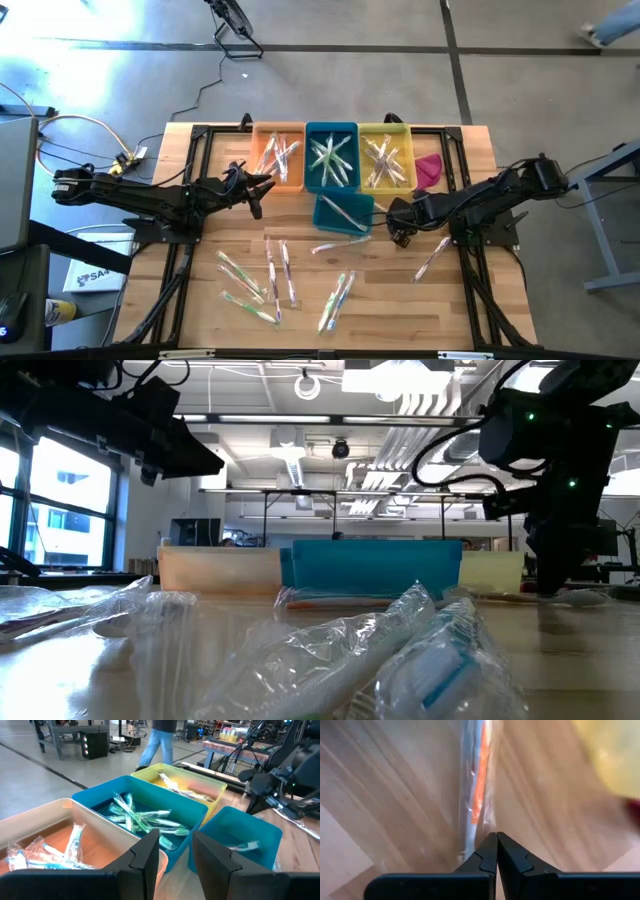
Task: Pick & Place Toothbrushes
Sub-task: Put the orange toothbrush into the bottom blue bin
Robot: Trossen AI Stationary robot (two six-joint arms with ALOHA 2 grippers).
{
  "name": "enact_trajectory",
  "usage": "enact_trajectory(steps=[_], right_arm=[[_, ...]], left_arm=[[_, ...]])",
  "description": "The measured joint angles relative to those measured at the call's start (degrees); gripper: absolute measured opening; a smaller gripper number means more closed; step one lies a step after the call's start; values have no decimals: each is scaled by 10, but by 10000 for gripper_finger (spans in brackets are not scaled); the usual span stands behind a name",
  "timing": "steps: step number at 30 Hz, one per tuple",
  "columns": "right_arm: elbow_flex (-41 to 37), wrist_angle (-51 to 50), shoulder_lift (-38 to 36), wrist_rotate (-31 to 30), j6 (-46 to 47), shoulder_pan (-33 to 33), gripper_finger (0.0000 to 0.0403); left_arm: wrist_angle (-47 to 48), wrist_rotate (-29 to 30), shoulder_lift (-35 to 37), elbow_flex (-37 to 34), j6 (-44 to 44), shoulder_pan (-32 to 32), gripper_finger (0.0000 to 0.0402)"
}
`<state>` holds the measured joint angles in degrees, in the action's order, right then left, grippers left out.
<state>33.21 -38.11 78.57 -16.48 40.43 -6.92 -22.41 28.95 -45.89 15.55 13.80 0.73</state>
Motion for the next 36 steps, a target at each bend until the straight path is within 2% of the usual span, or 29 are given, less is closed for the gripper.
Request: enact_trajectory(steps=[10, 16, 23, 30, 36], right_arm=[[1, -31, -95, -50, -6, 0, 2], [2, -34, -136, 5, -60, 2, 2], [2, -37, -146, 47, -61, 2, 2], [2, -37, -145, 48, -60, 2, 2], [3, -33, -145, 46, -59, 2, 2]], left_arm=[[-1, 0, 0, 0, 0, 0, 113], [0, 0, 0, 0, 0, 0, 113], [-1, 0, 0, 0, 0, 0, 113], [-1, 0, 0, 0, 5, 0, 113], [-2, 0, 0, 0, 70, 0, 113]])
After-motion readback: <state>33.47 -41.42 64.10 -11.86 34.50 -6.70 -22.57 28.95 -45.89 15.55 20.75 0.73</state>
